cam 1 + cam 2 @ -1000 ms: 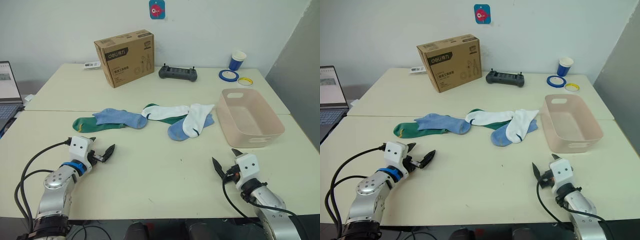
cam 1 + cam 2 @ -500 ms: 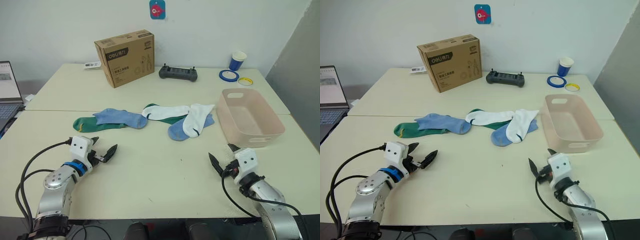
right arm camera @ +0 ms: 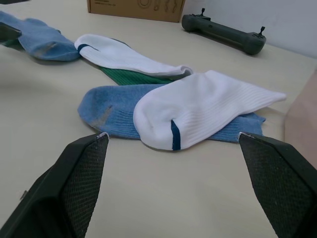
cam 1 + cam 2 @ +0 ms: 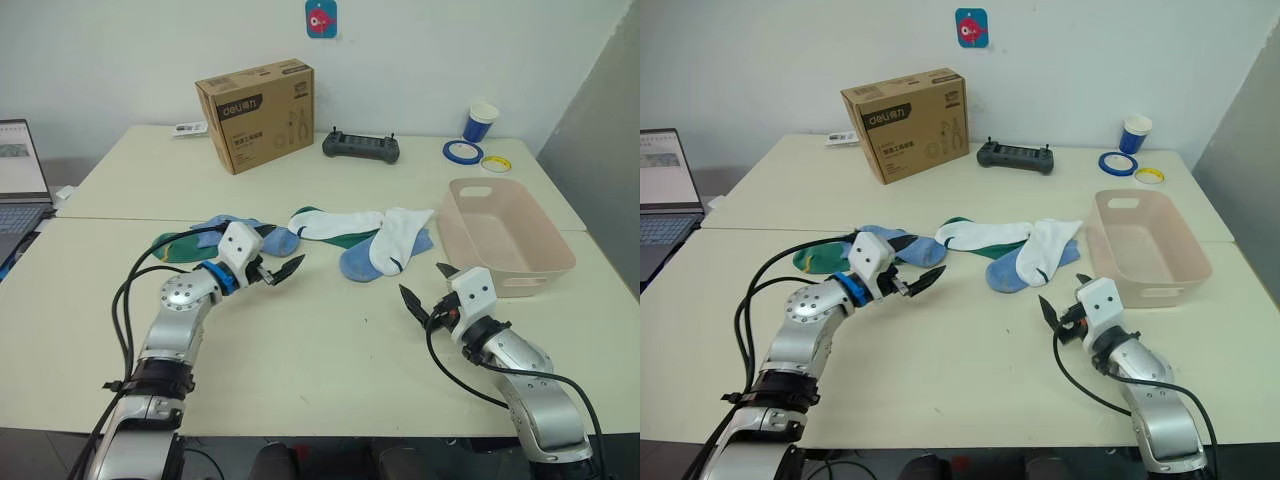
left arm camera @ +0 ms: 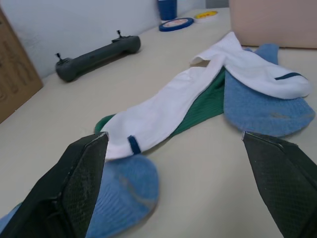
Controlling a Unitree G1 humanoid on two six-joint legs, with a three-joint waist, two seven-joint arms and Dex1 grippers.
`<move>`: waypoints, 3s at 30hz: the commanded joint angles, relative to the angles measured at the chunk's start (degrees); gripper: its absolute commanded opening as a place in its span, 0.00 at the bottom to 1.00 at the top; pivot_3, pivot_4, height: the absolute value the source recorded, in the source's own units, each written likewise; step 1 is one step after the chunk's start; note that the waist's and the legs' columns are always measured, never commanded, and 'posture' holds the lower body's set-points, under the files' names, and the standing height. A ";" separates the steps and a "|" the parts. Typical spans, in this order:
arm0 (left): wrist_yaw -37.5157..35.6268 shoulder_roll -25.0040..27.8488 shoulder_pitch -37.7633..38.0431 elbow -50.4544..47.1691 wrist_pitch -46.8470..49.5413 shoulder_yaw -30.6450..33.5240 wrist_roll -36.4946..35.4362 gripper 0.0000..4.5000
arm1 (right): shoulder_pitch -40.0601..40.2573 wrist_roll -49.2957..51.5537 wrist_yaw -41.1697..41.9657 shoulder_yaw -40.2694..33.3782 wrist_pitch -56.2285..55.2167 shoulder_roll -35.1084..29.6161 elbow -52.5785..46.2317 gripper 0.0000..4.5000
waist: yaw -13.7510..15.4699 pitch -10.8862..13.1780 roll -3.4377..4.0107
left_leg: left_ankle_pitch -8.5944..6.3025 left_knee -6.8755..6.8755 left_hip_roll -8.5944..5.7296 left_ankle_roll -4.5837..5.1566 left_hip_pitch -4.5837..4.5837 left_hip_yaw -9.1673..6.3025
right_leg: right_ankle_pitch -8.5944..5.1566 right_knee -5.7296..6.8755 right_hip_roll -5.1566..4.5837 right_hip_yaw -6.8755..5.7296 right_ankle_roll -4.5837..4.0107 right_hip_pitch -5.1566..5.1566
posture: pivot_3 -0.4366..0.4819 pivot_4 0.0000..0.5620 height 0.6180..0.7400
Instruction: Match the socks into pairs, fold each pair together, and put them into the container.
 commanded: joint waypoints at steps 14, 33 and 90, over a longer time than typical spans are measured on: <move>16.62 -6.94 -22.39 35.70 -10.43 -7.96 16.74 1.00 | 0.99 -0.62 -4.35 -0.81 0.61 0.62 -4.00 1.00 | 0.57 0.01 -0.01 | -0.01 0.08 -0.01 0.02 -0.09 -0.10 | 0.00 0.00 0.08 -0.01 0.03 -0.01 | 0.48 0.27 1.00; 19.39 -8.93 -28.02 44.18 -8.69 -7.63 19.37 0.21 | 2.36 -0.77 -6.29 -0.82 0.34 0.75 -4.86 1.00 | 0.61 0.01 -0.01 | 0.00 0.12 -0.01 0.01 -0.10 -0.10 | -0.01 0.01 0.09 -0.01 0.07 -0.02 | 0.48 0.27 1.00; 15.68 -8.64 -33.36 48.53 -6.35 -3.89 18.52 0.04 | 4.13 -2.23 -7.64 -0.51 -0.11 1.72 -5.85 1.00 | 0.62 0.01 -0.01 | 0.00 0.15 -0.01 0.01 -0.12 -0.11 | 0.00 0.04 0.09 -0.02 0.07 -0.02 | 0.48 0.27 1.00</move>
